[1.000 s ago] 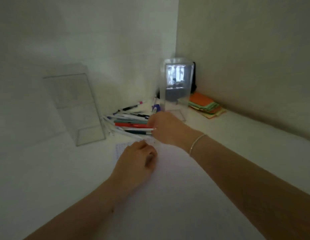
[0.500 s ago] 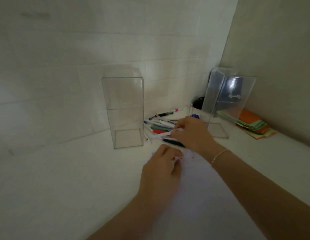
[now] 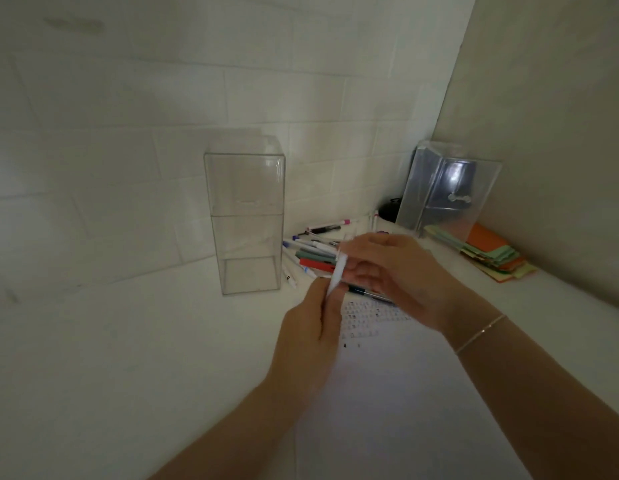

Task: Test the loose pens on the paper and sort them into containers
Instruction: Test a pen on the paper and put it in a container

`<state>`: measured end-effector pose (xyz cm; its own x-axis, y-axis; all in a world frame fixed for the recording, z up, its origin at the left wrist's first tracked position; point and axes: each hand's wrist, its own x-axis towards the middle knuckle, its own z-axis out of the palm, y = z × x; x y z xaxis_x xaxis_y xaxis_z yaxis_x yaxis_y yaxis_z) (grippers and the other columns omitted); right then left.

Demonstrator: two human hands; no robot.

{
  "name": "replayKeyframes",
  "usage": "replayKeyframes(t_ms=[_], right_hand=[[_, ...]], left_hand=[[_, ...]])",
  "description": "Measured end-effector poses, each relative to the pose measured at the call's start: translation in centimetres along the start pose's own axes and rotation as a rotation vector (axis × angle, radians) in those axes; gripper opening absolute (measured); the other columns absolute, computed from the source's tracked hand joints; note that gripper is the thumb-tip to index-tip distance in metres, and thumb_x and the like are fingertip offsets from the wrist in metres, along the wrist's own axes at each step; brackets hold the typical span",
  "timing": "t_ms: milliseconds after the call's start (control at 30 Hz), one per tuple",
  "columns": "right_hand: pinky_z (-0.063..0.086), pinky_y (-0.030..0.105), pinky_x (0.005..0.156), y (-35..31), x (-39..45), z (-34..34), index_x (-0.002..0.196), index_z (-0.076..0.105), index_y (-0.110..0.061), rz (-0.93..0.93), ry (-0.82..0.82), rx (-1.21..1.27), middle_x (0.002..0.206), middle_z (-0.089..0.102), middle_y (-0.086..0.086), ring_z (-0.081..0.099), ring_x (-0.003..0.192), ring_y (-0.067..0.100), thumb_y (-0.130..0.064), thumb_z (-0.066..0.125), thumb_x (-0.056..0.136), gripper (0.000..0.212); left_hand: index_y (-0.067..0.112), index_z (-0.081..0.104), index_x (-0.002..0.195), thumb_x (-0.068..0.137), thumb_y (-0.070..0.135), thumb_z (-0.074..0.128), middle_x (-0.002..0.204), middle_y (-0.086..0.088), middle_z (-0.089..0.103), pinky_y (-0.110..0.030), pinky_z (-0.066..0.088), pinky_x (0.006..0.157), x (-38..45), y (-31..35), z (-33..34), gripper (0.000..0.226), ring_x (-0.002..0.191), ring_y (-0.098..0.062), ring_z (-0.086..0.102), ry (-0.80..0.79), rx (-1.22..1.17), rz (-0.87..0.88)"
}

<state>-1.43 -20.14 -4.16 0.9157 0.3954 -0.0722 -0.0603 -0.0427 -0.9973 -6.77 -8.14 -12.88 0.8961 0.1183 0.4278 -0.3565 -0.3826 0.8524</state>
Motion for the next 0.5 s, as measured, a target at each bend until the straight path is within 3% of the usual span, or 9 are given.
replayKeyframes(t_ms=[67, 133, 200, 300, 367, 500], right_hand=[[0.056, 0.022, 0.074, 1.2, -0.3, 0.4, 0.087, 0.07, -0.001, 0.021, -0.044, -0.068, 0.079, 0.069, 0.011, 0.068, 0.077, 0.019, -0.015, 0.062, 0.088, 0.016], [0.057, 0.023, 0.072, 1.7, -0.4, 0.5, 0.094, 0.069, 0.0, 0.021, 0.014, -0.082, 0.08, 0.07, 0.008, 0.067, 0.077, 0.018, -0.015, 0.055, 0.092, 0.02], [0.058, 0.027, 0.073, 1.8, -0.2, -0.1, 0.097, 0.066, -0.002, 0.014, 0.105, -0.015, 0.077, 0.068, 0.009, 0.067, 0.075, 0.022, -0.014, 0.051, 0.095, 0.019], [0.056, 0.03, 0.064, 1.9, 0.1, -0.7, 0.099, 0.061, -0.003, 0.05, 0.129, 0.18, 0.067, 0.056, 0.007, 0.058, 0.064, 0.02, -0.008, 0.046, 0.095, 0.016], [0.042, 0.023, 0.052, 2.0, 0.1, -1.1, 0.085, 0.058, -0.006, 0.058, 0.118, 0.414, 0.06, 0.041, 0.002, 0.041, 0.053, 0.014, -0.012, 0.044, 0.091, 0.017], [0.016, 0.021, 0.044, 1.8, 0.4, -2.4, 0.056, 0.04, -0.016, 0.093, 0.13, 0.744, 0.052, 0.024, -0.004, 0.02, 0.043, 0.01, -0.048, 0.044, 0.086, 0.044]], left_hand=[[0.027, 0.053, 0.089, 0.09, 0.044, 0.032, 0.052, 0.007, 0.05, -0.018, 0.038, 0.048, -0.2, 0.1, 0.1, 0.027, 0.047, -0.007, 0.047, -0.04, -0.022, -0.026], [0.024, 0.057, 0.083, 0.089, 0.047, 0.035, 0.055, 0.006, 0.058, -0.02, 0.047, 0.053, -0.2, 0.0, 0.1, 0.032, 0.049, -0.006, 0.054, -0.081, -0.073, -0.078], [0.018, 0.061, 0.08, 0.089, 0.047, 0.038, 0.062, 0.003, 0.063, -0.026, 0.053, 0.061, -0.1, -0.3, 0.0, 0.038, 0.057, -0.01, 0.061, -0.086, -0.134, -0.121], [0.015, 0.062, 0.085, 0.093, 0.04, 0.042, 0.071, 0.002, 0.065, -0.016, 0.05, 0.063, 0.2, -0.7, -0.1, 0.034, 0.063, -0.005, 0.061, -0.094, -0.113, -0.146], [0.015, 0.063, 0.087, 0.096, 0.033, 0.043, 0.075, 0.002, 0.066, -0.013, 0.047, 0.065, 0.2, -0.8, 0.1, 0.028, 0.066, -0.003, 0.061, -0.119, -0.113, -0.164], [0.013, 0.065, 0.085, 0.099, 0.025, 0.038, 0.075, 0.001, 0.065, -0.011, 0.044, 0.062, 0.1, -0.8, 0.2, 0.032, 0.063, -0.001, 0.057, -0.127, -0.129, -0.166]])
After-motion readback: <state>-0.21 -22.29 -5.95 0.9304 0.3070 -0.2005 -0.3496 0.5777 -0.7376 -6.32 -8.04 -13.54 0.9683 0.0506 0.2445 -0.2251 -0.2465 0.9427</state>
